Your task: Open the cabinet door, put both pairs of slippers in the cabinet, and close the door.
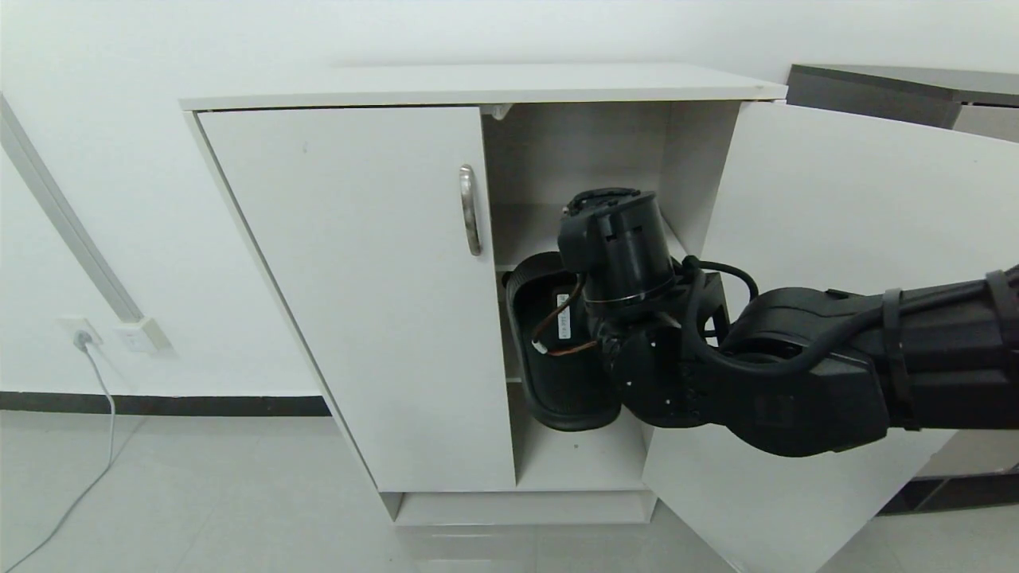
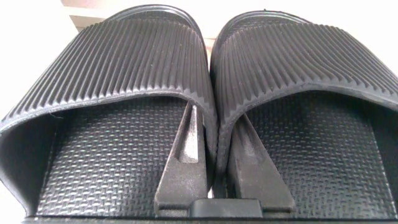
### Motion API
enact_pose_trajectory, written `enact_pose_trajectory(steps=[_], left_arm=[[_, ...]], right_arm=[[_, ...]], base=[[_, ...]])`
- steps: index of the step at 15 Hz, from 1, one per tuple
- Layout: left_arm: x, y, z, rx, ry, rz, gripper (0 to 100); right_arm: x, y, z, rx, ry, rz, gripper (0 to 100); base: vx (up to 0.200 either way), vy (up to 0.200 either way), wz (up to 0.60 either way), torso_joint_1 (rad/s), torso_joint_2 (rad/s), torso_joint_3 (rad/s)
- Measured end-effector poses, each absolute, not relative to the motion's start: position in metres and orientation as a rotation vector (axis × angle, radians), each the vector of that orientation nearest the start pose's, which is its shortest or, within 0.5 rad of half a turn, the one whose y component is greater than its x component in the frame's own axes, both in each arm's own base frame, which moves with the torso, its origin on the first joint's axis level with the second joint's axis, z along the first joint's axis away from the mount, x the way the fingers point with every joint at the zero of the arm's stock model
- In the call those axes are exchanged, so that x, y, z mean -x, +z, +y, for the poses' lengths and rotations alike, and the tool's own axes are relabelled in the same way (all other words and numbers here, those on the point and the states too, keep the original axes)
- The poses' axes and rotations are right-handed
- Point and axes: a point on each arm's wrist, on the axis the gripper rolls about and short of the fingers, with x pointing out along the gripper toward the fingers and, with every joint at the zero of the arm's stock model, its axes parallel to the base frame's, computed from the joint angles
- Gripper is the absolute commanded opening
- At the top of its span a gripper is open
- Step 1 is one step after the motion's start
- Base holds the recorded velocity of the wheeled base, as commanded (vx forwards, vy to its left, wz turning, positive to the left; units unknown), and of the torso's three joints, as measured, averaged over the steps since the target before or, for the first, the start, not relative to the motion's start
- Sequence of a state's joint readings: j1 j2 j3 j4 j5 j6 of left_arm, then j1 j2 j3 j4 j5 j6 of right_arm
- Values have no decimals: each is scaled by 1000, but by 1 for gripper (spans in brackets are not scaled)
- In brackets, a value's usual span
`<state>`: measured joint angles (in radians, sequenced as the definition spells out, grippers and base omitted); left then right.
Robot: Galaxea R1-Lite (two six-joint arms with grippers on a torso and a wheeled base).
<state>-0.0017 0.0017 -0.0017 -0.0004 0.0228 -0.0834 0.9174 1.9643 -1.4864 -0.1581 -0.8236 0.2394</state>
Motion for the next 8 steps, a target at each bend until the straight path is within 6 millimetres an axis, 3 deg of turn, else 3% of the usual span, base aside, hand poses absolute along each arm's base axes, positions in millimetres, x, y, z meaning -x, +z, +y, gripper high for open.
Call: enact_pose_trajectory(steps=[8], left_arm=[[23, 76, 1, 84, 20, -1, 0]], right_arm=[[-256, 237, 299, 5, 56, 210, 0]], base=[[200, 0, 0, 3, 9, 4]])
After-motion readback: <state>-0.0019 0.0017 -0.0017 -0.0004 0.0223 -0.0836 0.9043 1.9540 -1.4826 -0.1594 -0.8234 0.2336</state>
